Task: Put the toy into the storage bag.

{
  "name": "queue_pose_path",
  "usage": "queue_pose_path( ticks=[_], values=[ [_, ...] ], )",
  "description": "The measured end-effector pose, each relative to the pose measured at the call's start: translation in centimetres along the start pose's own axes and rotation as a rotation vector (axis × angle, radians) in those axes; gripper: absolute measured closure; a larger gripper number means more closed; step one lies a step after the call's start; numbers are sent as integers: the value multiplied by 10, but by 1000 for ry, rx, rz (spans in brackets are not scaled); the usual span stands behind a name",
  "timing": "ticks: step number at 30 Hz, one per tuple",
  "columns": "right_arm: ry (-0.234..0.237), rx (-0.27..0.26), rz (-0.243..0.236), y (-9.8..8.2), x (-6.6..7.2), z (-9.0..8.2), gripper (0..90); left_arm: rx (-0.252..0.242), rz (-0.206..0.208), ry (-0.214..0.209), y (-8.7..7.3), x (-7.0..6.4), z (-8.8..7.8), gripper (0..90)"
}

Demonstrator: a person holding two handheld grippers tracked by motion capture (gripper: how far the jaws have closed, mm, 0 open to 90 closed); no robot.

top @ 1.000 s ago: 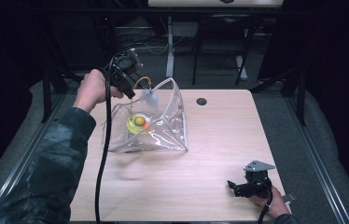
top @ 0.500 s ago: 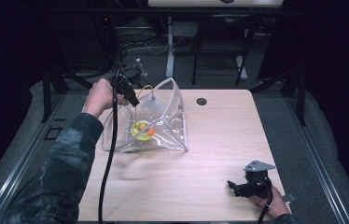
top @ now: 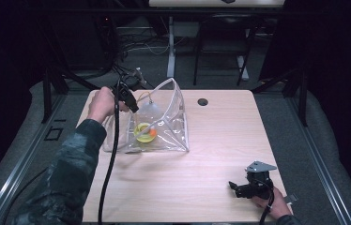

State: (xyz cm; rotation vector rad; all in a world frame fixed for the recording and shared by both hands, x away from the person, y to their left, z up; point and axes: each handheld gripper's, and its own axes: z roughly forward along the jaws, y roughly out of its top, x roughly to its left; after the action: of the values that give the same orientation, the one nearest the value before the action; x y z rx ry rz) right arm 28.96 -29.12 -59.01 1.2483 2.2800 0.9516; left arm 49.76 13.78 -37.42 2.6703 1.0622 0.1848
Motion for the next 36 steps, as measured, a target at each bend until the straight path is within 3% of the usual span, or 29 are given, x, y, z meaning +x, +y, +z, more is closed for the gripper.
queue_pose_path(
  ticks=[12, 13, 19, 20, 27, 28, 36],
  values=[
    [2, 1, -1, 0, 0, 0, 0, -40, -38, 4, -7, 5, 1, 859],
    [2, 1, -1, 0, 0, 0, 0, -73, -37, -16, -9, 4, -3, 833],
    [0, 0, 0, 0, 0, 0, 0, -100, -27, -20, -15, 0, -15, 697],
    [5, -2, 2, 0, 0, 0, 0, -107, -27, -24, -17, 0, -18, 607],
    [0, 0, 0, 0, 0, 0, 0, -129, -37, -7, -32, 1, -36, 319],
    [2, 1, -1, 0, 0, 0, 0, -151, -45, 7, -39, 2, -42, 272],
    [0, 0, 0, 0, 0, 0, 0, -195, -65, 21, -61, 1, -57, 130]
  ],
)
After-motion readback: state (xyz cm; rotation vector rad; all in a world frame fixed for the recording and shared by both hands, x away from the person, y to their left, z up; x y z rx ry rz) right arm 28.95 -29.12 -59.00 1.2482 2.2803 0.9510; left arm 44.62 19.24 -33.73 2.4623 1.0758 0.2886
